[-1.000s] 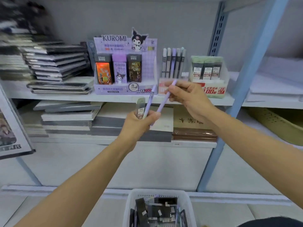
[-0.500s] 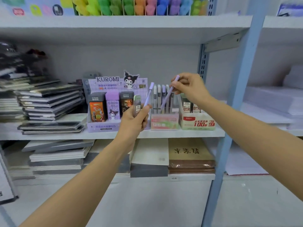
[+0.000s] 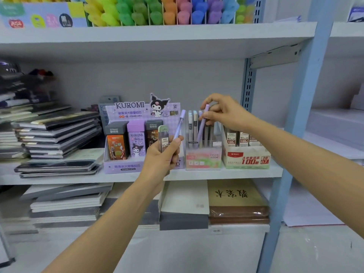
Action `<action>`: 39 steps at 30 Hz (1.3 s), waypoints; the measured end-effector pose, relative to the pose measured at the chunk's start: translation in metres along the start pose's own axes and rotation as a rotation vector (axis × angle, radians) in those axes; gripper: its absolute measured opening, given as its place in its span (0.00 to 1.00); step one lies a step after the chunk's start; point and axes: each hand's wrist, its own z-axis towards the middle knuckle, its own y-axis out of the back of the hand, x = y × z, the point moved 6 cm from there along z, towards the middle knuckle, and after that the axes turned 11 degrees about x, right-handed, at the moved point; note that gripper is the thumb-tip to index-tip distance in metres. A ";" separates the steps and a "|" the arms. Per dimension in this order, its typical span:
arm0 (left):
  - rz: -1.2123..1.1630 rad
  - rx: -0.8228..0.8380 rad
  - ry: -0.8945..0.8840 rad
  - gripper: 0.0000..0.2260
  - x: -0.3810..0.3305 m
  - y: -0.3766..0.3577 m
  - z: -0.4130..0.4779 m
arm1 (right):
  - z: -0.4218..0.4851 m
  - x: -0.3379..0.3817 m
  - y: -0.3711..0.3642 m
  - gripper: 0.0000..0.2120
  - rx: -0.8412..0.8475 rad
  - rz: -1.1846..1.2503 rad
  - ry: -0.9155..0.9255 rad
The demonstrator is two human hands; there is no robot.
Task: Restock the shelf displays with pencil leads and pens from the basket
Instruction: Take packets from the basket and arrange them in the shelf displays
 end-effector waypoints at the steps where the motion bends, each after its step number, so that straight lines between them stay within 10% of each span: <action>1: -0.004 0.001 -0.001 0.06 0.000 0.000 0.001 | 0.000 0.000 0.001 0.09 0.009 -0.004 0.005; 26: 0.078 0.029 -0.022 0.09 -0.002 -0.017 0.010 | 0.004 -0.008 -0.004 0.06 -0.059 -0.192 -0.028; 39: 0.095 0.036 -0.028 0.09 -0.004 -0.017 0.011 | 0.011 -0.020 0.003 0.05 -0.183 0.109 -0.045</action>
